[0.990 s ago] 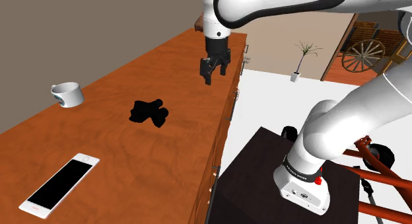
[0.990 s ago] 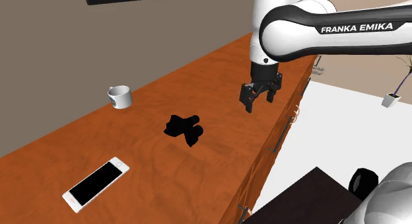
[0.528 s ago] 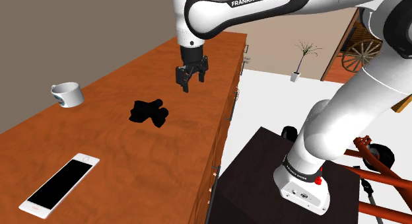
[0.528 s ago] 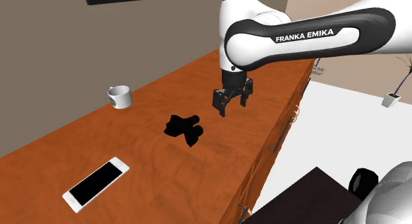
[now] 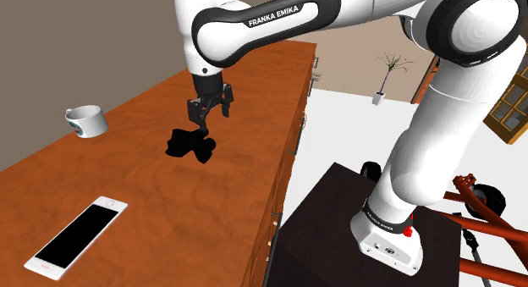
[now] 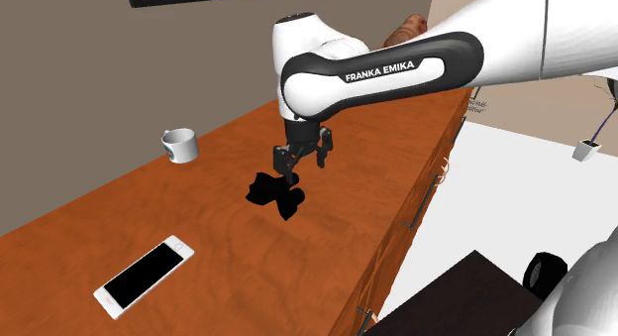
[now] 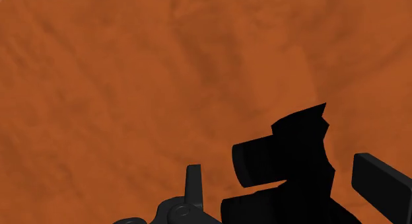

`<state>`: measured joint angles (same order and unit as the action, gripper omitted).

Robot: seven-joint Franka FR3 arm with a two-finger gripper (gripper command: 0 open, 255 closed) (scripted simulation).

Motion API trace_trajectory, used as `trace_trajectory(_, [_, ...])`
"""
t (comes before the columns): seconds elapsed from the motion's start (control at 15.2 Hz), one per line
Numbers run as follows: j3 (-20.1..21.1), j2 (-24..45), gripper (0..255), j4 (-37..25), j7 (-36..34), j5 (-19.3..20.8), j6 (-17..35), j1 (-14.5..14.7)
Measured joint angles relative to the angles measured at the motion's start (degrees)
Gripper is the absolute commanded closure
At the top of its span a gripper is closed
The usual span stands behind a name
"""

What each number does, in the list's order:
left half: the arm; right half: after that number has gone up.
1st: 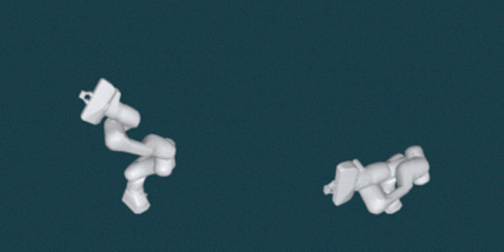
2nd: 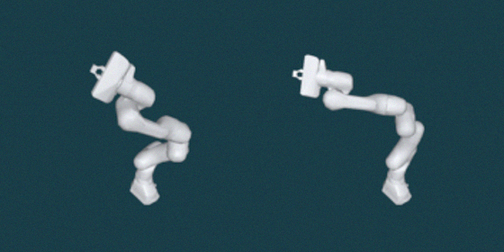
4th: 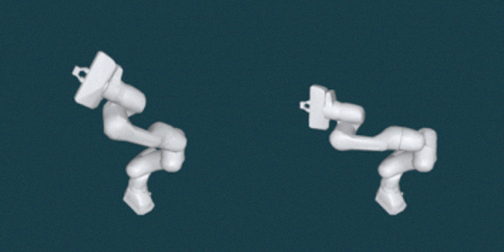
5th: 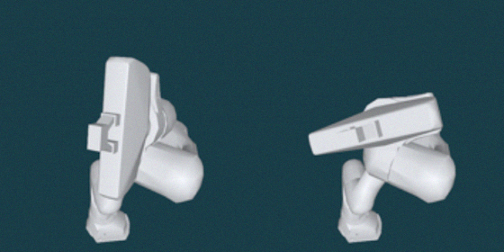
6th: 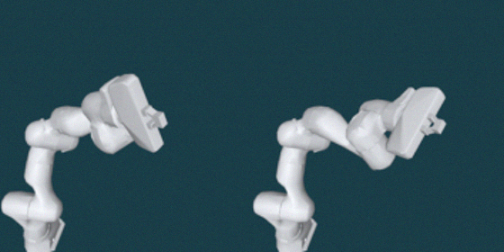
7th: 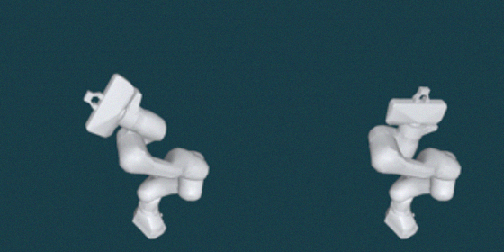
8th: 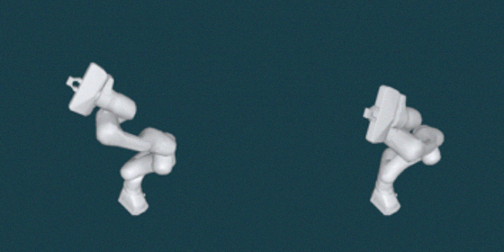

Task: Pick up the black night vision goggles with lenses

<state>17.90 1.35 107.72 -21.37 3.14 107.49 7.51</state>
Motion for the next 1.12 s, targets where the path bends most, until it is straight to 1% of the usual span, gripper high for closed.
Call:
trace_trajectory(0.2, [1.0,6.6,0,-6.0,-1.7,2.0,0.4,1.4])
trace_trajectory(0.33, [1.3,9.1,0,-7.9,-2.3,2.8,0.8,2.0])
trace_trajectory(0.79, [1.2,10.6,0,-4.9,-2.9,3.4,5.3,2.2])
trace_trajectory(0.86, [1.2,10.7,255,-4.7,-3.0,3.5,5.5,2.2])
trace_trajectory(1.12, [1.2,10.7,255,-4.6,-3.0,3.5,5.8,2.2])
